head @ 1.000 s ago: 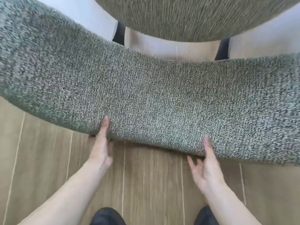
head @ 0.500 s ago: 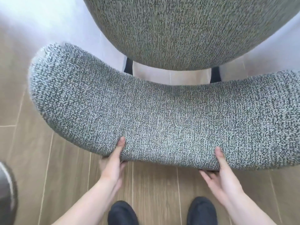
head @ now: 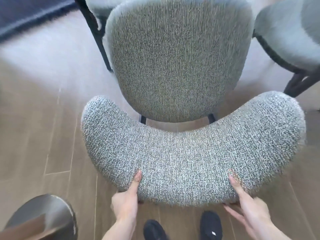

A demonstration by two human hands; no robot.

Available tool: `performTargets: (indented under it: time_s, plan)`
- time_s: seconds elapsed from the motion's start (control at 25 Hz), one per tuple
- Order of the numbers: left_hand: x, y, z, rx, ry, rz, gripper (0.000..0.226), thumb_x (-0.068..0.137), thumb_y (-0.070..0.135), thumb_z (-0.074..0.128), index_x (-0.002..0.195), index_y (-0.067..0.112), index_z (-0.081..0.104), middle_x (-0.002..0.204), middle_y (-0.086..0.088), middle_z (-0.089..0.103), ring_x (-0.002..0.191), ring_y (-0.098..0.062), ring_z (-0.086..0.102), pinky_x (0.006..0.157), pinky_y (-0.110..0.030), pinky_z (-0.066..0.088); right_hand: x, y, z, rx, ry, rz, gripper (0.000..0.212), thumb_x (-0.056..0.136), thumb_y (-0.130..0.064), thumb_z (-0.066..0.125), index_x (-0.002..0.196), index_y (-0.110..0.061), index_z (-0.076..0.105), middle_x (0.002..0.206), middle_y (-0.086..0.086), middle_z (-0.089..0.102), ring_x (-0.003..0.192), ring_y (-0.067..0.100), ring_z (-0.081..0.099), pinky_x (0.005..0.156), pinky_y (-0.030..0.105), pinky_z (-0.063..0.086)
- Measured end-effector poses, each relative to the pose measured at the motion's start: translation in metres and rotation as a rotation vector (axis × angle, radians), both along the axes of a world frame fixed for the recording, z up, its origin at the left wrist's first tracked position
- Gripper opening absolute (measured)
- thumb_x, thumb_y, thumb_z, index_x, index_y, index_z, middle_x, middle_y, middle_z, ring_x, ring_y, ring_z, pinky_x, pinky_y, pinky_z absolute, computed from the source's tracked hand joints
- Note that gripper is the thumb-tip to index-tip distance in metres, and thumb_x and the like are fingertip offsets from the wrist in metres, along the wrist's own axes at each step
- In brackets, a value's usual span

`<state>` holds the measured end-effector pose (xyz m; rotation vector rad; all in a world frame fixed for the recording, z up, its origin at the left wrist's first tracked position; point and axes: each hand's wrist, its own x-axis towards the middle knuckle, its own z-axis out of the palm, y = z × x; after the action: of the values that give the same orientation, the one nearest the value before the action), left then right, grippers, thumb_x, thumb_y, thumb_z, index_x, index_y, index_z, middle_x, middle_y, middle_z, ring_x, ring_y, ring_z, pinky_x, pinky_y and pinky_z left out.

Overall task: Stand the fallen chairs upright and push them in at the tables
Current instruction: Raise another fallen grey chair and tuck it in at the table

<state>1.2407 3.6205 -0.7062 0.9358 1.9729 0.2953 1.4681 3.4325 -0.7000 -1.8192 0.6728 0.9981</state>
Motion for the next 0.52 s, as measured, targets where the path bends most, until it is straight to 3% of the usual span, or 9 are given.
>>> performTargets:
  time_s: [0.04, 0.08, 0.2, 0.32, 0.4, 0.48, 0.52]
  plan:
    - [0.002, 0.000, 0.018, 0.008, 0.047, -0.048, 0.092, 0.044, 0.088, 0.063, 0.070, 0.001, 0.063, 0.067, -0.012, 0.064, 0.068, -0.026, 0.060, 0.076, -0.041, 0.050, 0.003, 0.000, 0.020, -0.023, -0.030, 0.032, 0.095, 0.042, -0.064, 0.083, 0.094, 0.009, 0.052, 0.090, 0.027, 0.063, 0.072, 0.034, 0.074, 0.075, 0.049, 0.061]
    - [0.002, -0.001, 0.041, 0.013, 0.079, -0.085, 0.088, 0.047, 0.087, 0.063, 0.067, 0.001, 0.063, 0.071, -0.015, 0.067, 0.075, -0.031, 0.065, 0.081, -0.042, 0.051, 0.005, 0.000, 0.045, -0.056, -0.050, 0.048, 0.088, 0.040, -0.066, 0.083, 0.087, 0.001, 0.050, 0.085, 0.024, 0.063, 0.068, 0.034, 0.075, 0.074, 0.050, 0.061]
    - [0.010, -0.002, 0.090, 0.028, 0.126, -0.164, 0.086, 0.050, 0.088, 0.058, 0.060, 0.002, 0.064, 0.070, -0.018, 0.068, 0.080, -0.034, 0.067, 0.083, -0.040, 0.051, 0.016, 0.001, 0.090, -0.115, -0.078, 0.089, 0.094, 0.041, -0.067, 0.082, 0.090, 0.005, 0.050, 0.092, 0.023, 0.061, 0.060, 0.036, 0.073, 0.069, 0.050, 0.061]
    - [0.025, 0.007, 0.132, 0.023, 0.162, -0.214, 0.085, 0.049, 0.088, 0.052, 0.056, 0.004, 0.061, 0.067, -0.012, 0.060, 0.079, -0.031, 0.059, 0.085, -0.038, 0.046, 0.034, 0.013, 0.127, -0.209, -0.118, 0.163, 0.088, 0.049, -0.068, 0.080, 0.078, 0.011, 0.055, 0.084, 0.024, 0.062, 0.048, 0.034, 0.070, 0.060, 0.048, 0.062]
    - [0.039, 0.018, 0.151, 0.063, 0.188, -0.232, 0.082, 0.050, 0.088, 0.048, 0.050, 0.006, 0.052, 0.061, -0.009, 0.054, 0.077, -0.030, 0.056, 0.084, -0.039, 0.044, 0.048, 0.032, 0.152, -0.269, -0.155, 0.254, 0.090, 0.056, -0.066, 0.079, 0.092, 0.014, 0.060, 0.093, 0.031, 0.066, 0.044, 0.031, 0.068, 0.054, 0.045, 0.061]
    - [0.055, 0.035, 0.160, 0.109, 0.207, -0.231, 0.086, 0.057, 0.086, 0.054, 0.052, 0.000, 0.053, 0.073, -0.019, 0.065, 0.088, -0.036, 0.063, 0.086, -0.041, 0.045, 0.067, 0.056, 0.169, -0.329, -0.272, 0.347, 0.101, 0.061, -0.058, 0.083, 0.124, 0.010, 0.043, 0.116, 0.036, 0.059, 0.055, 0.033, 0.068, 0.061, 0.047, 0.060]
    - [0.062, 0.046, 0.161, 0.142, 0.212, -0.212, 0.087, 0.063, 0.082, 0.061, 0.060, -0.005, 0.059, 0.086, -0.027, 0.069, 0.097, -0.041, 0.065, 0.089, -0.042, 0.045, 0.078, 0.068, 0.176, -0.364, -0.368, 0.419, 0.105, 0.063, -0.054, 0.086, 0.133, 0.003, 0.030, 0.127, 0.037, 0.050, 0.071, 0.038, 0.068, 0.071, 0.050, 0.059]
